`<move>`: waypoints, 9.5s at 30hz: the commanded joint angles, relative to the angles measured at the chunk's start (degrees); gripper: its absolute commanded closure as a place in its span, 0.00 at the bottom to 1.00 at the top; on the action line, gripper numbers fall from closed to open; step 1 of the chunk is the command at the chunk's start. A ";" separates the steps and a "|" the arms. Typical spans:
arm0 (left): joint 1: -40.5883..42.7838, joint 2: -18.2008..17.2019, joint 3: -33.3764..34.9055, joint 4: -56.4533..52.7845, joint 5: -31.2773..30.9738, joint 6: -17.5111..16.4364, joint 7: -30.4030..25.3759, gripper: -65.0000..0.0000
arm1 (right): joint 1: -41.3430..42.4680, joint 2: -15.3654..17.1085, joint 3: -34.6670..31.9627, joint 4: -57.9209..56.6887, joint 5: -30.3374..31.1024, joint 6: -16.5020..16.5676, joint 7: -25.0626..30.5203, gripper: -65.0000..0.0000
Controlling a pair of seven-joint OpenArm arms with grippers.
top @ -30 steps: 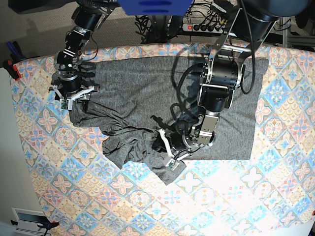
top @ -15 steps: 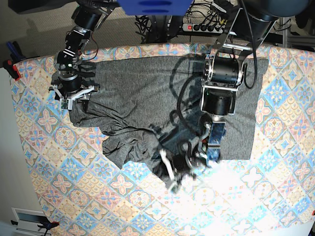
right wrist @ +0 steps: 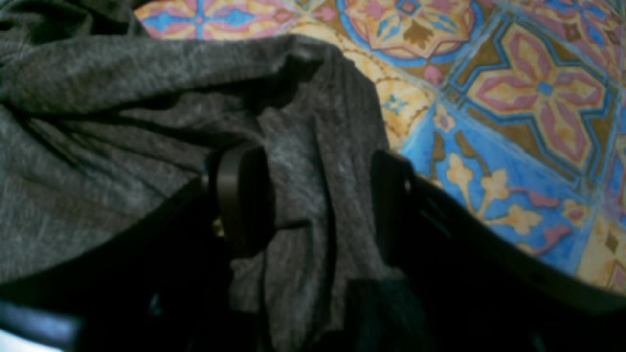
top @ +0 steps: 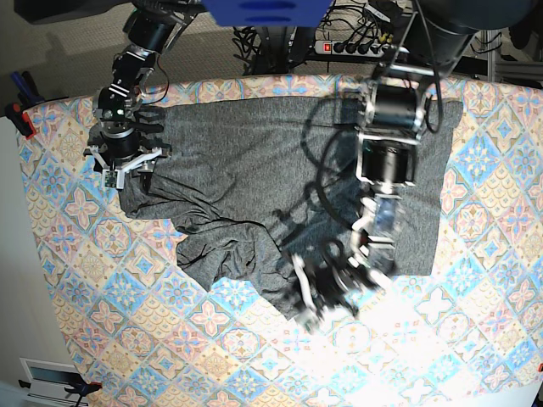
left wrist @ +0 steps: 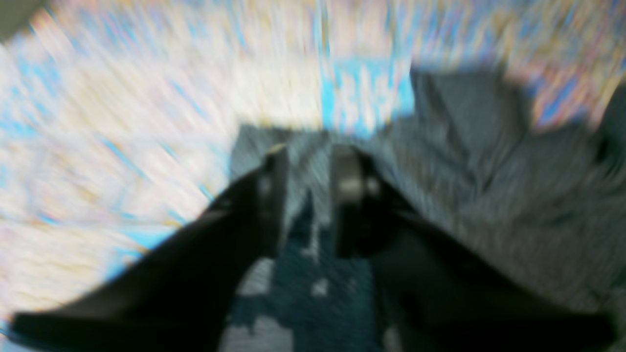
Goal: Layout the t-shirt on the table in an organized manner, then fold the t-shirt properly
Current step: 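Bring the left gripper back and pinch the bunched fabric, then pull the bunched fabric with the left gripper toward the shirt edge, then grasp the shirt edges with both grippers and pull them apart, then regrasp the shirt edge with the right gripper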
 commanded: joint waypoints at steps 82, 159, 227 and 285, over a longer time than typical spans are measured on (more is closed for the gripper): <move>22.12 -7.57 -8.00 24.59 -6.84 -0.45 -0.98 0.57 | -5.64 0.29 0.16 23.45 -8.32 -3.15 -16.46 0.51; 26.25 -15.84 -5.98 11.75 5.91 -0.45 0.17 0.82 | -3.01 5.65 -10.91 13.60 -8.23 -2.80 -8.02 0.51; 35.22 -17.51 -15.21 6.22 13.12 -0.45 -3.70 0.82 | 17.39 5.57 -24.10 7.97 -7.96 -2.54 -16.46 0.56; 36.80 -15.13 -15.12 15.18 18.92 -0.45 1.40 0.82 | 1.74 6.36 -7.66 11.76 2.94 -2.45 -16.46 0.56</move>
